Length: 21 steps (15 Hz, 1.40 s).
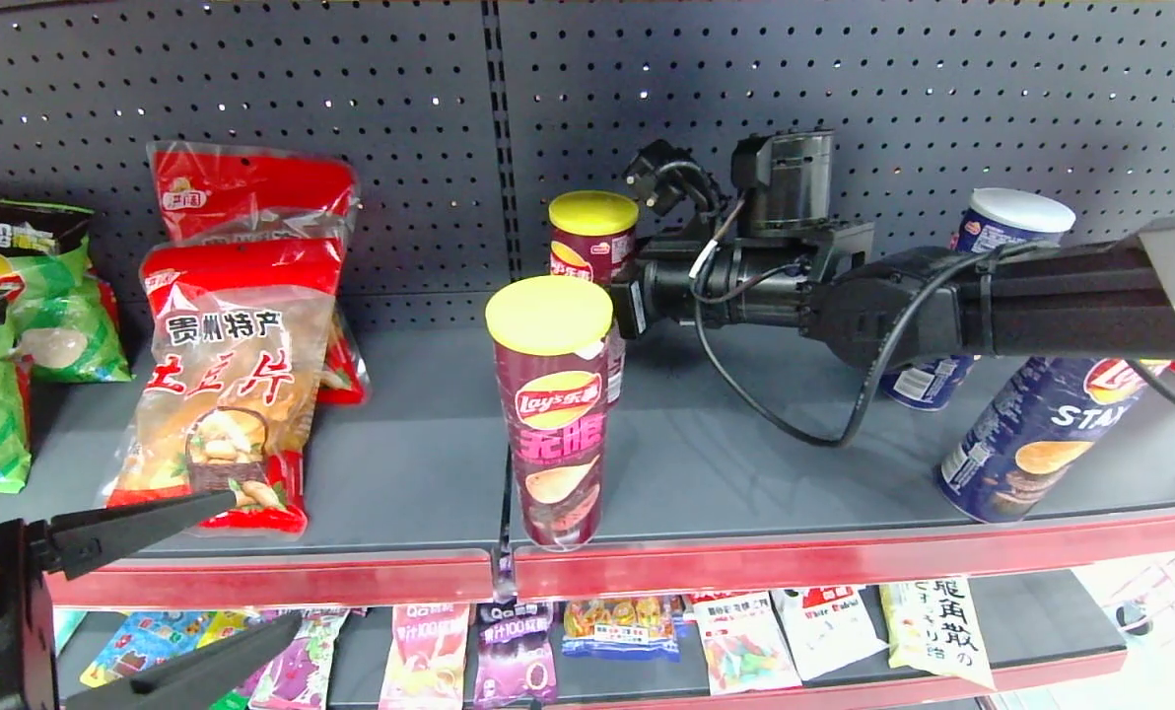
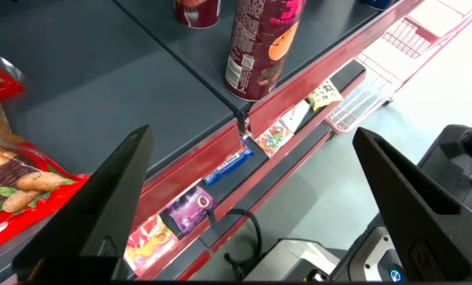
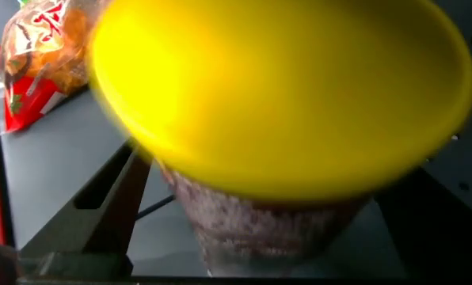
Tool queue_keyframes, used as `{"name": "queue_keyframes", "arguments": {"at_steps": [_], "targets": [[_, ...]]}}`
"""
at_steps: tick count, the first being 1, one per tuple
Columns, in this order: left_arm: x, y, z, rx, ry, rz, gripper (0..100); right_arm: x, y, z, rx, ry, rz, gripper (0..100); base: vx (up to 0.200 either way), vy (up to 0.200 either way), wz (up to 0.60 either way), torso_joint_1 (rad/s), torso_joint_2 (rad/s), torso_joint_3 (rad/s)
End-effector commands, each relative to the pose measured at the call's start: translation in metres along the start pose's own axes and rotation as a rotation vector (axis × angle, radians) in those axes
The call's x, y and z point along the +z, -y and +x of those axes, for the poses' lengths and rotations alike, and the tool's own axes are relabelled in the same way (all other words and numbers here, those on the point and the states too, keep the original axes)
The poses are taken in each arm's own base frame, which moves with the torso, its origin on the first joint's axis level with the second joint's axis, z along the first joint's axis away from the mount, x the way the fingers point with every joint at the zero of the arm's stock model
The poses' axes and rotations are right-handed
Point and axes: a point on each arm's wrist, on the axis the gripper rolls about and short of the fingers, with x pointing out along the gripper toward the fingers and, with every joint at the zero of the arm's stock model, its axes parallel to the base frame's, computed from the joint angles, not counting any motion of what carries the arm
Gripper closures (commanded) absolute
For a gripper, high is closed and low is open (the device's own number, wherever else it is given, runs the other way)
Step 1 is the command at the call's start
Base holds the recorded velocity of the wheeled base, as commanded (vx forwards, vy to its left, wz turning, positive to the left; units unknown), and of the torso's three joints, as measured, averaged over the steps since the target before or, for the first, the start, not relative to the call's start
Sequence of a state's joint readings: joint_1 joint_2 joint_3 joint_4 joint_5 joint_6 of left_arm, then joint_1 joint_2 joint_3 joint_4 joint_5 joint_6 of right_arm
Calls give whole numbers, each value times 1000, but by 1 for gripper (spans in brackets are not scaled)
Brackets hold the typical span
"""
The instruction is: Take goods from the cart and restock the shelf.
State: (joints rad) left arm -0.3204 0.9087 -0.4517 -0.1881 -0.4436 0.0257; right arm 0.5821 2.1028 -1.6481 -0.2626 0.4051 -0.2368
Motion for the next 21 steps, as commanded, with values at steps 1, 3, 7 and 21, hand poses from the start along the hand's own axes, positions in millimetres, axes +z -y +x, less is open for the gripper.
{"name": "queue_keyframes", "arguments": {"at_steps": [1, 3, 7, 21], "targets": [[1, -1, 2, -2, -8, -3, 0, 7, -9, -22, 1, -8, 2, 0, 0, 0, 0, 0, 0, 0], [0, -3, 6, -4, -22, -10, 0, 7, -17, -38, 2, -27, 10, 0, 0, 0, 0, 0, 0, 0], [5, -8, 16, -1, -41, -18, 0, -2, -23, -68, -37, -83, 33, 0, 0, 0, 0, 0, 0, 0], [-4, -34, 94, -31, -220, 47, 0, -64, -130, -252, 13, -174, 66, 0, 0, 0, 0, 0, 0, 0]]}}
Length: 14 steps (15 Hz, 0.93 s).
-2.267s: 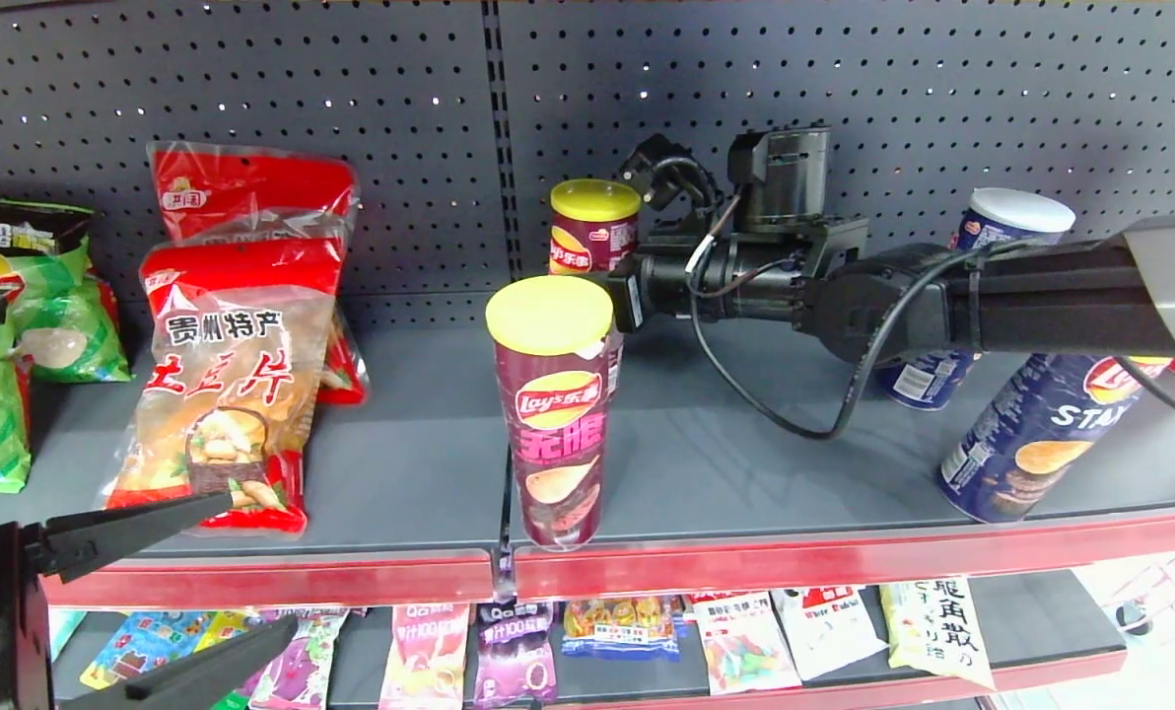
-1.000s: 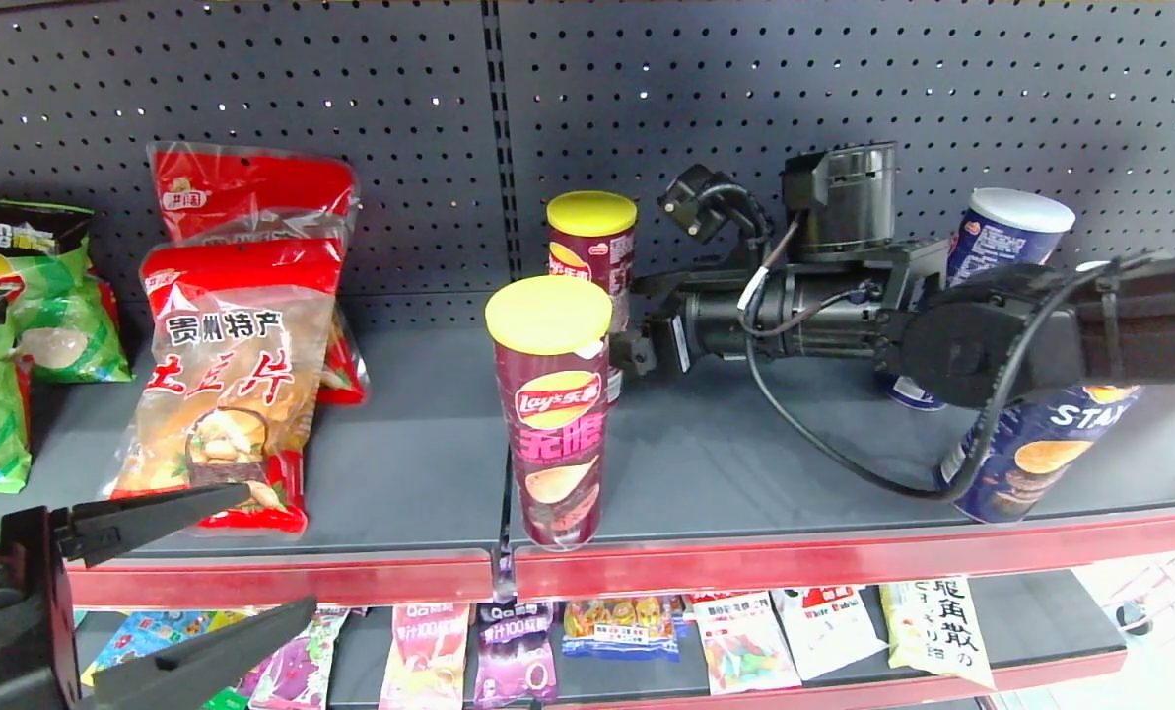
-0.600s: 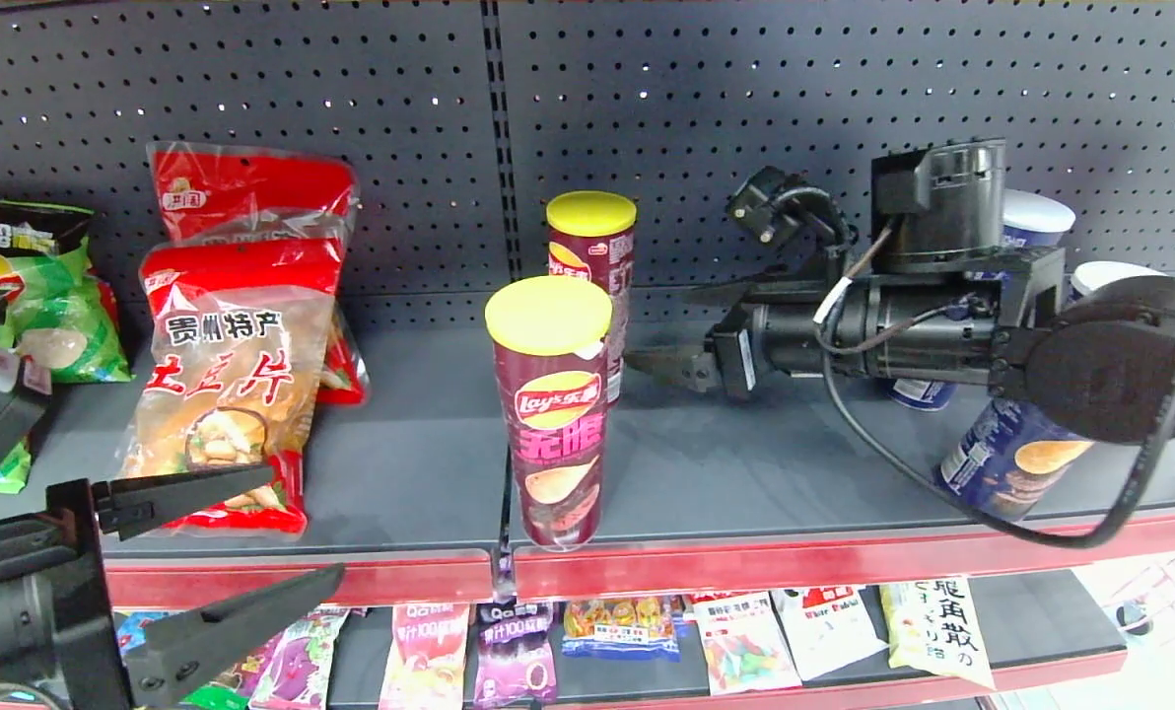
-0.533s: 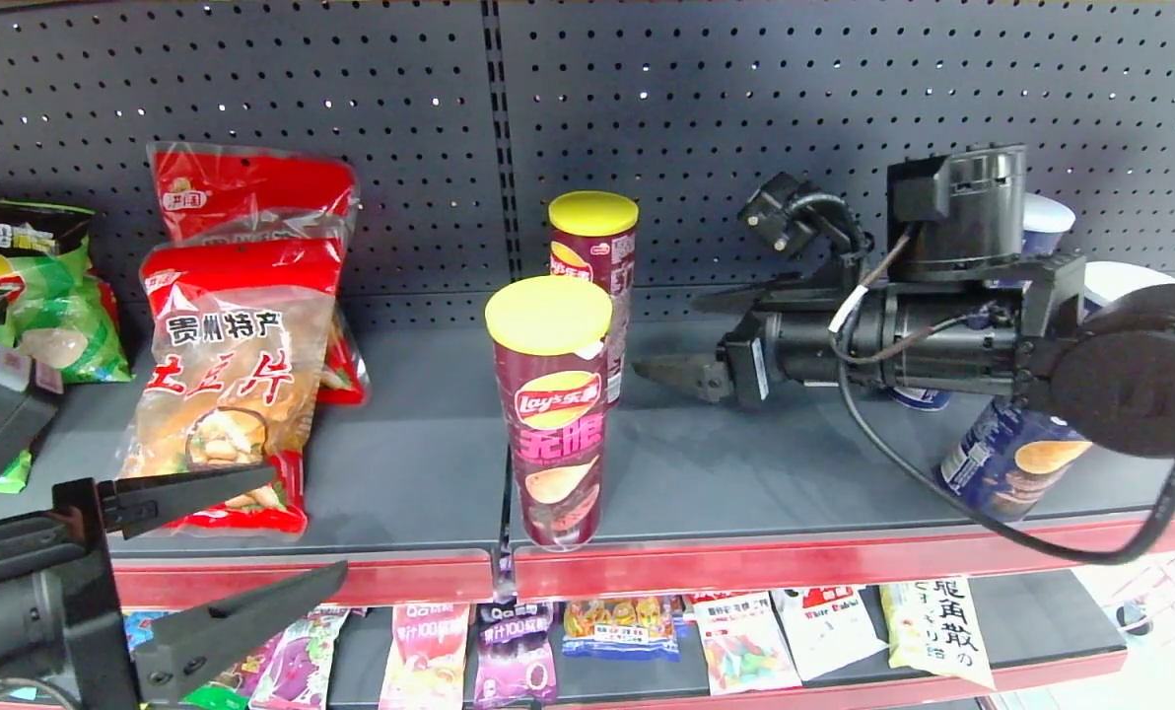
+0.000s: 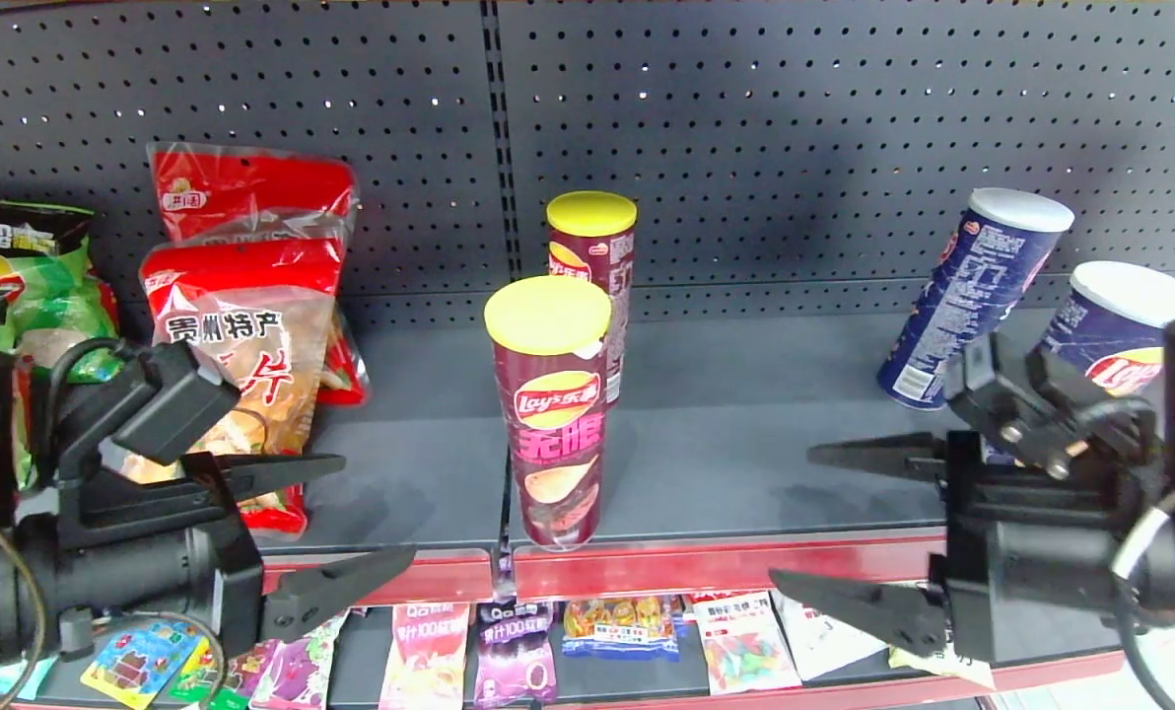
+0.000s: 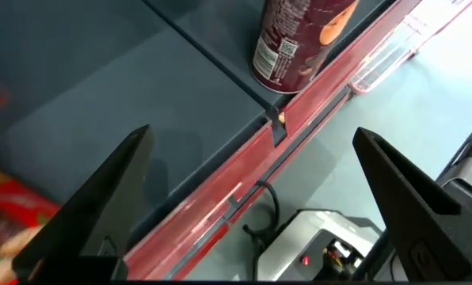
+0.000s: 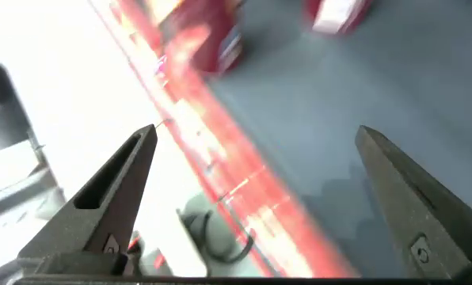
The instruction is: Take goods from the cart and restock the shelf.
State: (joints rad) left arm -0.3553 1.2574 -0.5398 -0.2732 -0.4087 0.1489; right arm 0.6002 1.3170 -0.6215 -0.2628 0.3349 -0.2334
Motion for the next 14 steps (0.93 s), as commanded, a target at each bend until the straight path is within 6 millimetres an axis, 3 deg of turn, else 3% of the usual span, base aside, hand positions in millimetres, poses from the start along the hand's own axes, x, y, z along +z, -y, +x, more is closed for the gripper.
{"name": "queue_keyframes", "arguments": {"at_steps": [1, 3, 7, 14], "targets": [[-5, -7, 30, -19, -56, -3, 0, -21, -23, -46, 8, 73, -9, 0, 0, 0, 0, 0, 0, 0], [-9, -11, 49, -28, -73, 21, 0, -22, -26, -60, -26, 113, 20, 0, 0, 0, 0, 0, 0, 0], [-1, -11, 74, -47, -91, 35, 0, -23, -24, -66, -72, 125, 58, 0, 0, 0, 0, 0, 0, 0], [3, -18, 91, -40, -102, 31, 0, -21, -23, -67, -80, 134, 57, 0, 0, 0, 0, 0, 0, 0]]}}
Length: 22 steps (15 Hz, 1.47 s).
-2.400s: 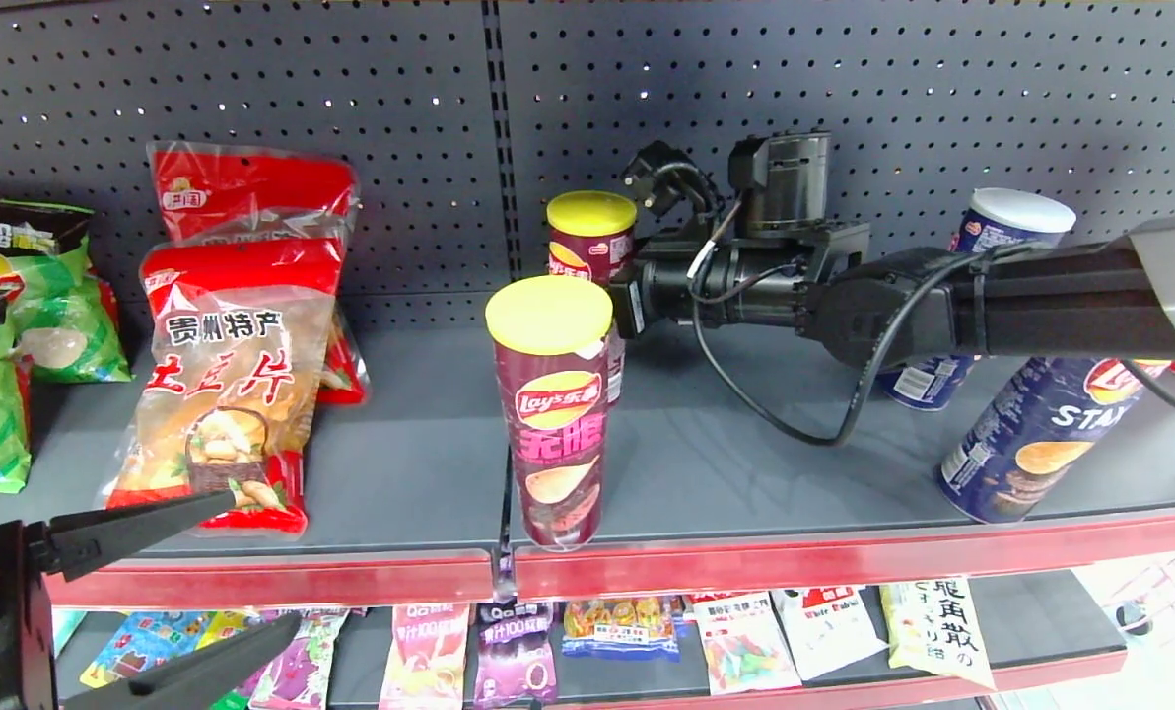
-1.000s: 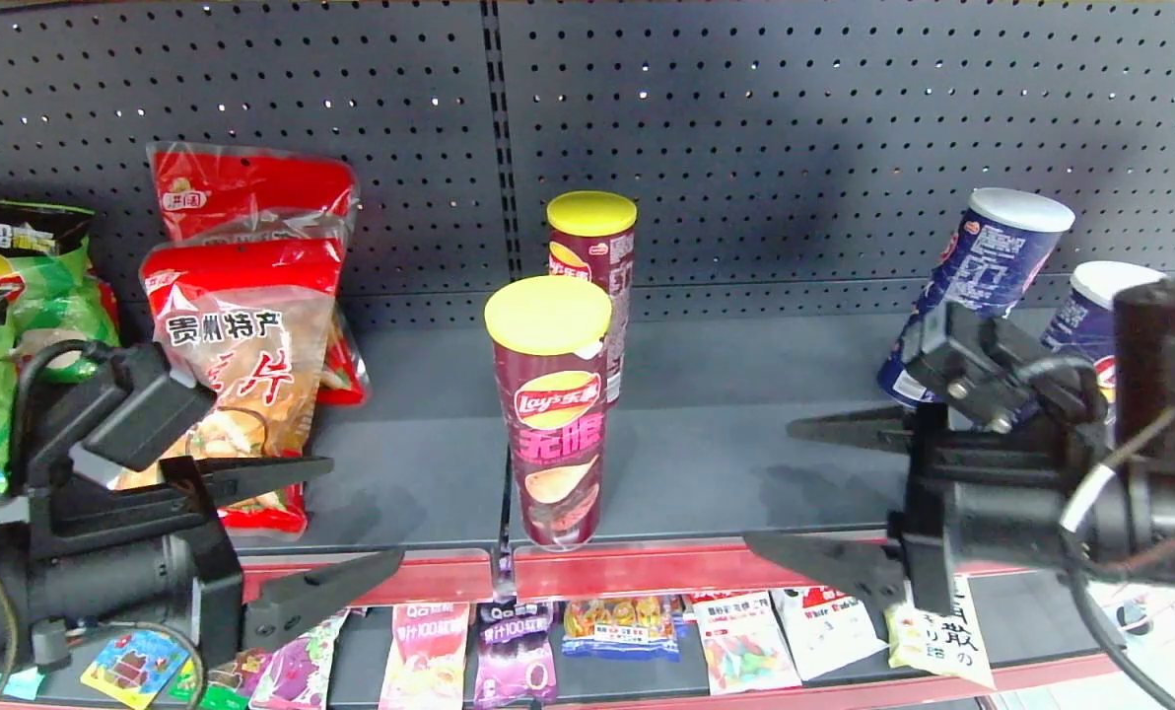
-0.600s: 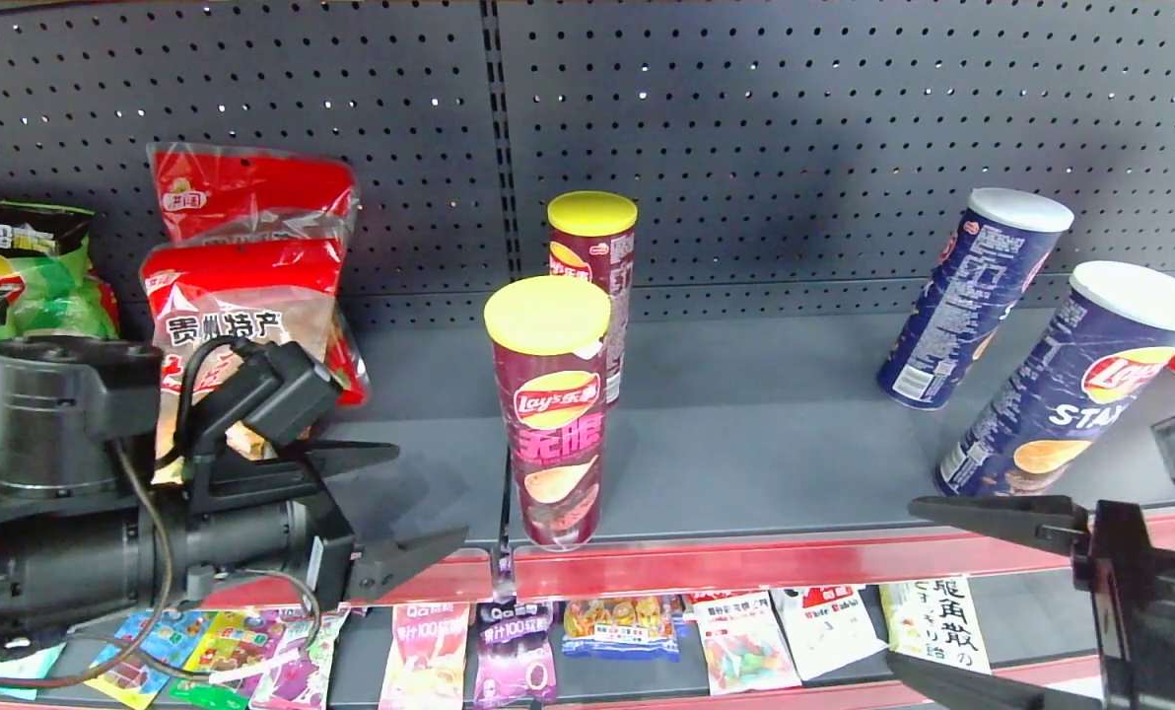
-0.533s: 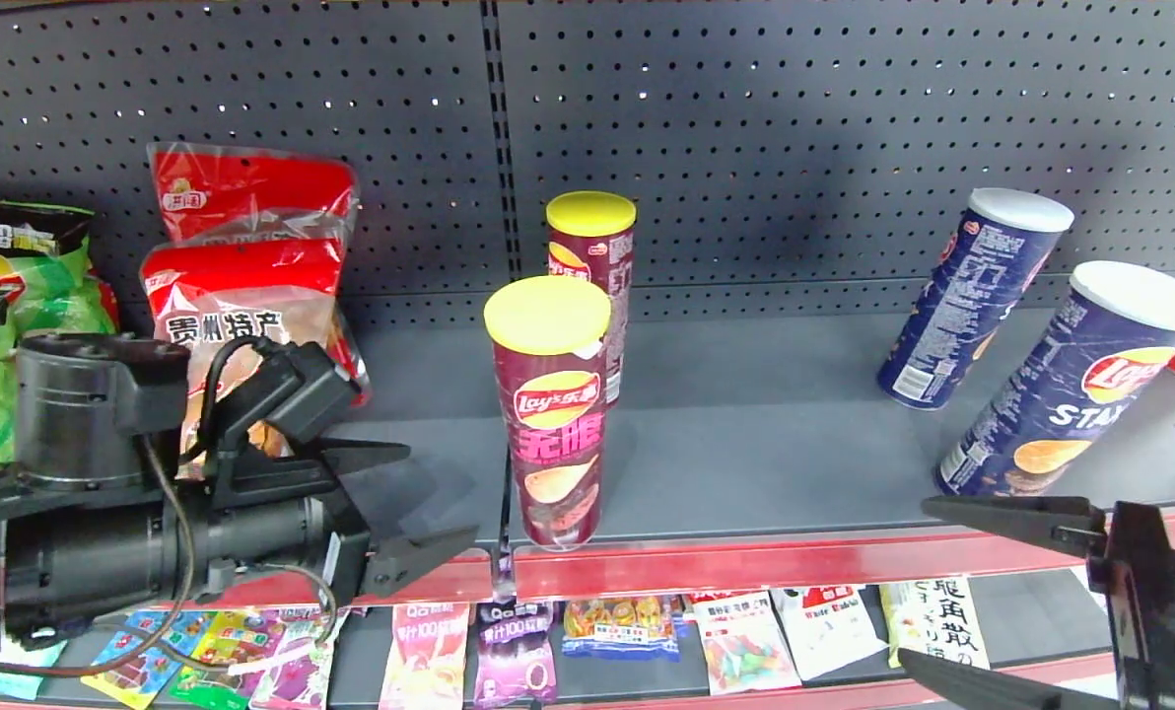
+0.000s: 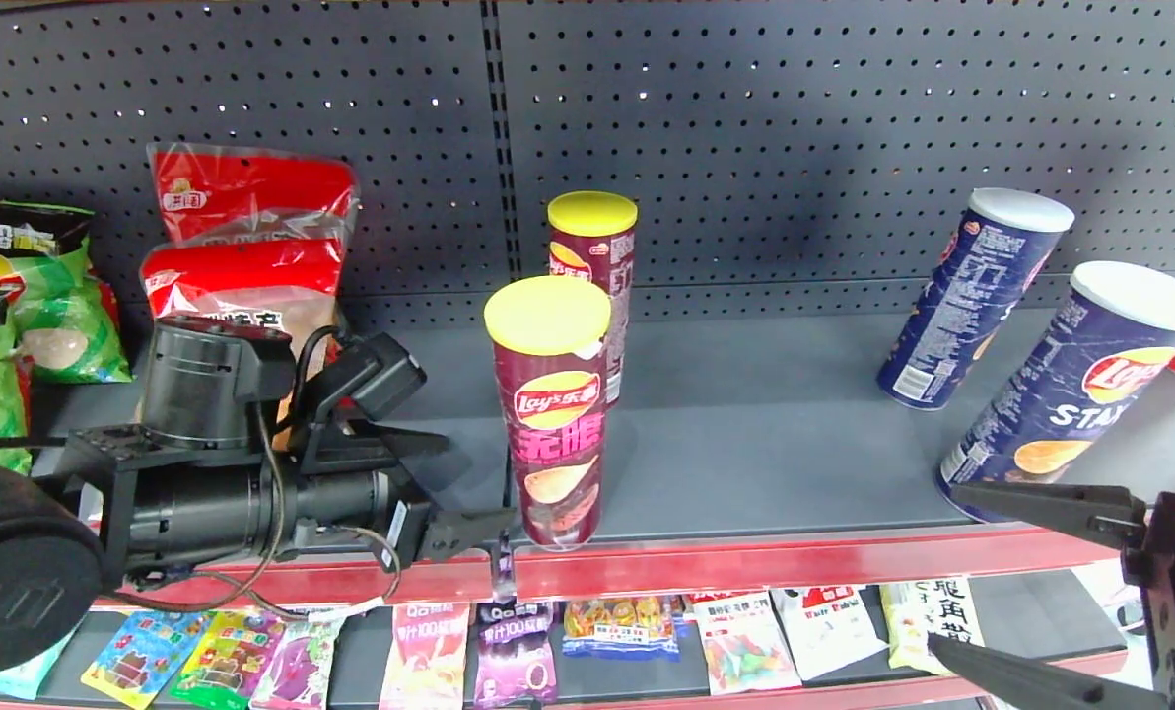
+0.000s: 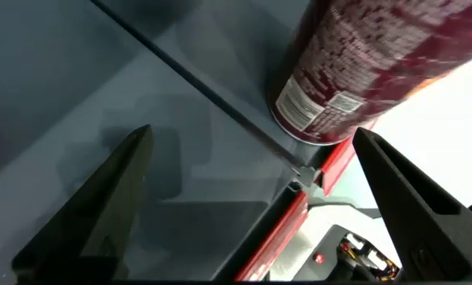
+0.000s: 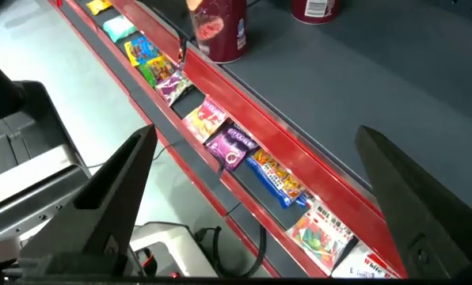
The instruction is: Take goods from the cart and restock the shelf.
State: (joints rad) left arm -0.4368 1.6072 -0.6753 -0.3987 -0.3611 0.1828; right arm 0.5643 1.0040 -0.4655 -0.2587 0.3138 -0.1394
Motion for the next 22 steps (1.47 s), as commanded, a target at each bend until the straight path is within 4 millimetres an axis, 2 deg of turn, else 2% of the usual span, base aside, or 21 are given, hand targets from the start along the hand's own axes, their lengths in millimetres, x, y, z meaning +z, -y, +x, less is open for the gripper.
{"name": "queue_keyframes", "arguments": {"at_steps": [1, 10, 22], "targets": [[-2, -2, 5, 2, -14, -7, 0, 0, 0, 1, 1, -4, 1, 0, 0, 0, 0, 0, 0, 0], [7, -10, 19, 28, -8, -4, 0, -1, 2, 2, -7, -7, 12, 0, 0, 0, 0, 0, 0, 0], [12, -11, 21, 29, 5, 3, 0, 0, 2, 1, -7, -4, 11, 0, 0, 0, 0, 0, 0, 0]]}}
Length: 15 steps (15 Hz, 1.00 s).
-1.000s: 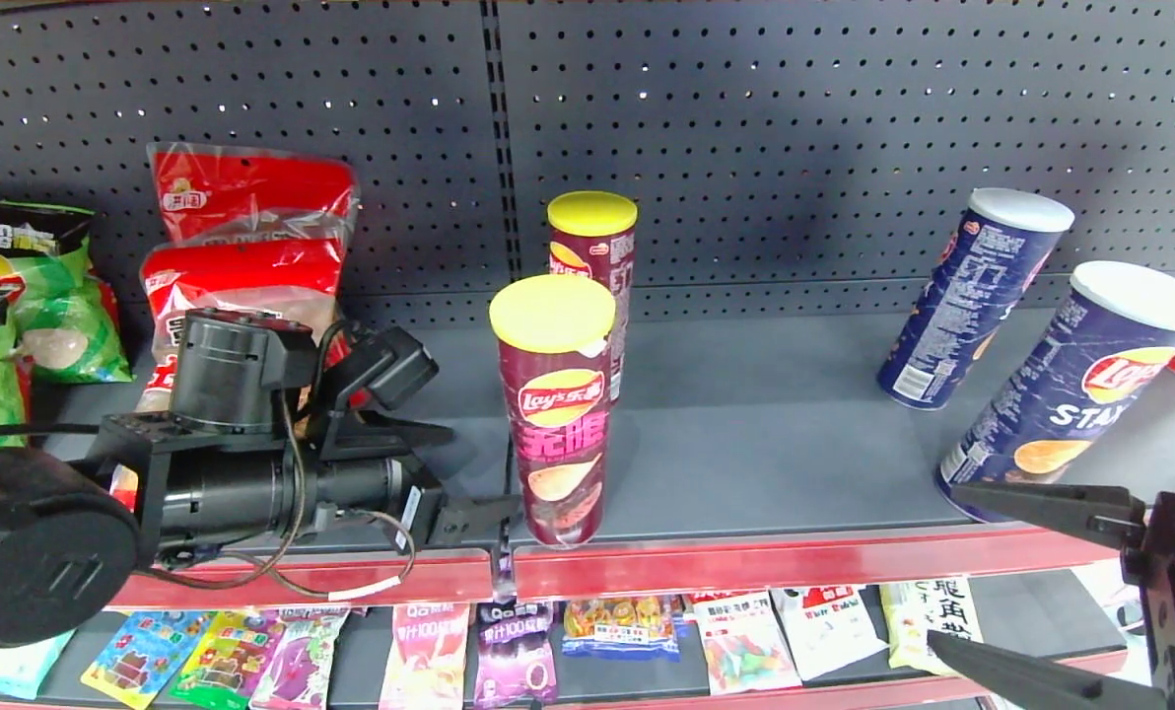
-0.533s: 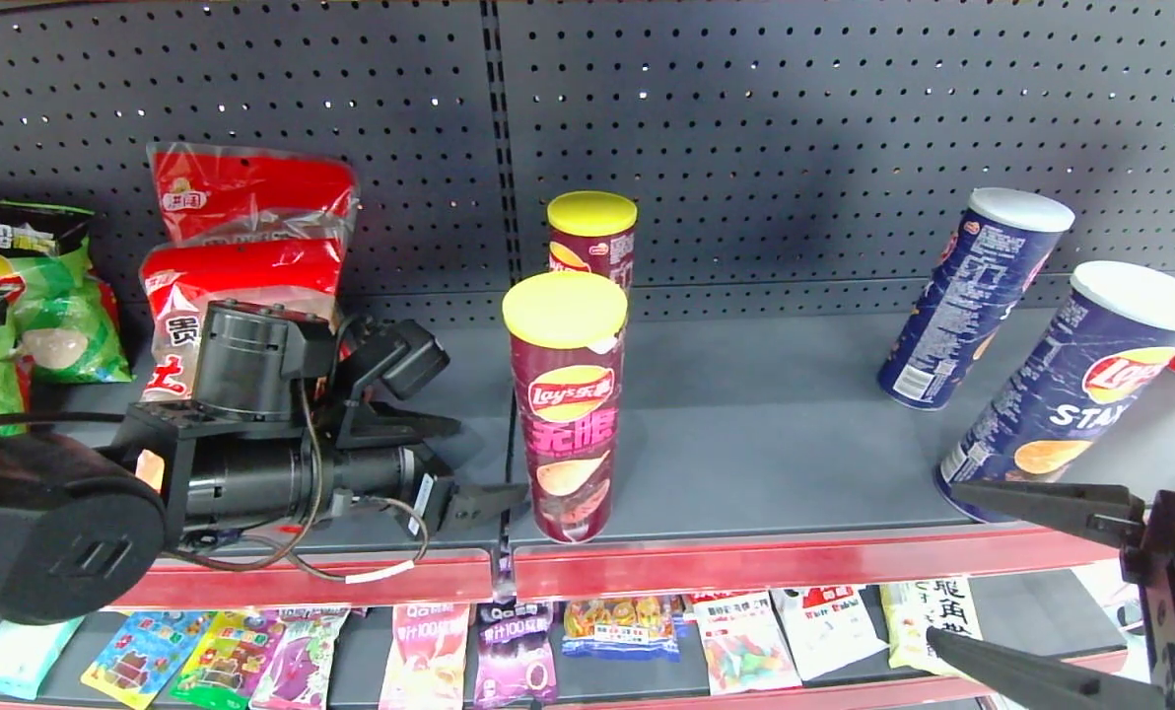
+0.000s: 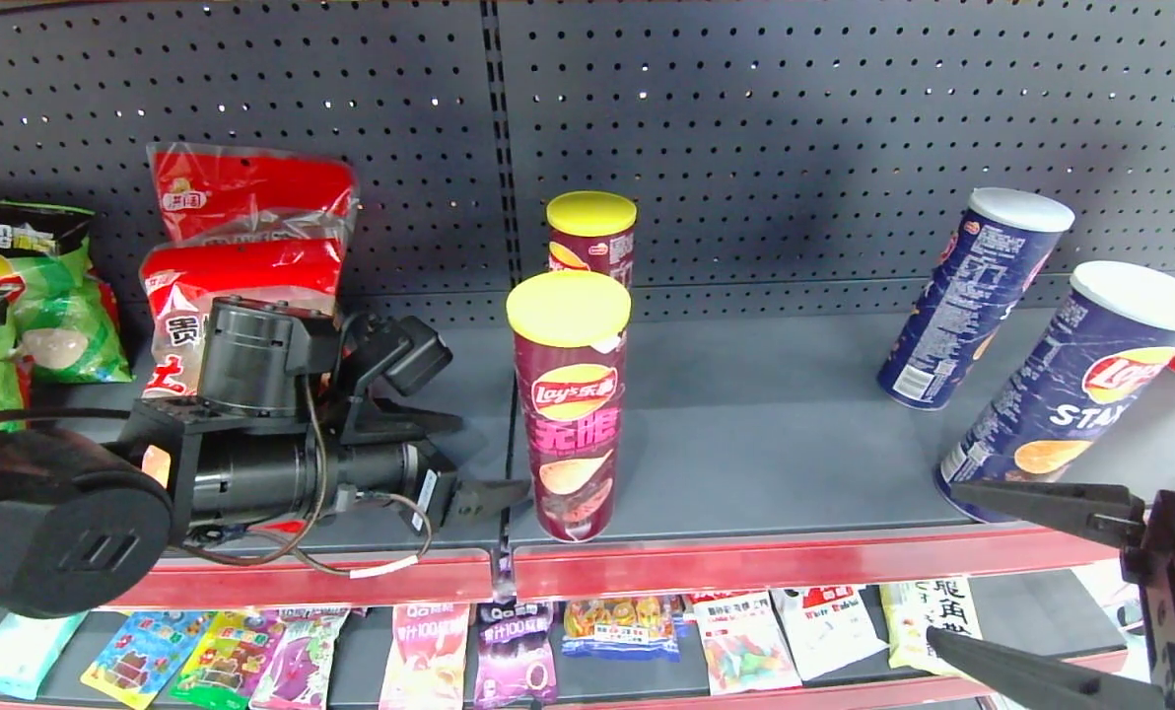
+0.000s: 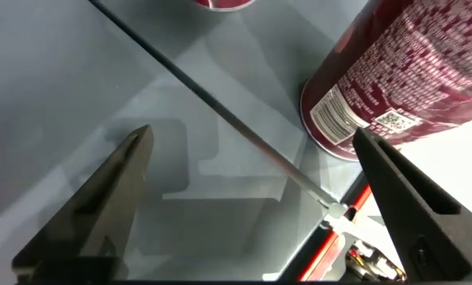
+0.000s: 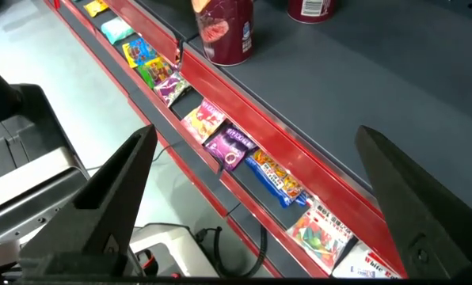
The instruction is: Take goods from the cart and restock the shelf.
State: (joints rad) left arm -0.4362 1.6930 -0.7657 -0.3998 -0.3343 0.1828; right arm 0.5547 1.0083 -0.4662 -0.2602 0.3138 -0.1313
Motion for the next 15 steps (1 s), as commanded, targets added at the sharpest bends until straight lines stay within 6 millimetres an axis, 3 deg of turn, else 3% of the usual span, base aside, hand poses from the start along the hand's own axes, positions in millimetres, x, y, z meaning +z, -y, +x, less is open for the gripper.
{"name": "queue_keyframes", "arguments": {"at_steps": [1, 7, 10, 11, 15], "targets": [[1, -1, 0, 1, 4, 1, 0, 0, 0, 0, 1, 1, -1, 0, 0, 0, 0, 0, 0, 0], [-1, 4, -14, 21, 13, -4, 0, -5, 0, -1, -6, -14, 6, 0, 0, 0, 0, 0, 0, 0], [-29, 18, -81, 96, 58, -44, 0, -32, -5, -18, -47, -36, 22, 0, 0, 0, 0, 0, 0, 0], [-45, 30, -120, 163, 121, -71, 0, -47, -9, -32, -83, -25, 27, 0, 0, 0, 0, 0, 0, 0], [-110, 88, -224, 466, 203, -219, 0, -73, -19, -76, -478, 11, 88, 0, 0, 0, 0, 0, 0, 0]]}}
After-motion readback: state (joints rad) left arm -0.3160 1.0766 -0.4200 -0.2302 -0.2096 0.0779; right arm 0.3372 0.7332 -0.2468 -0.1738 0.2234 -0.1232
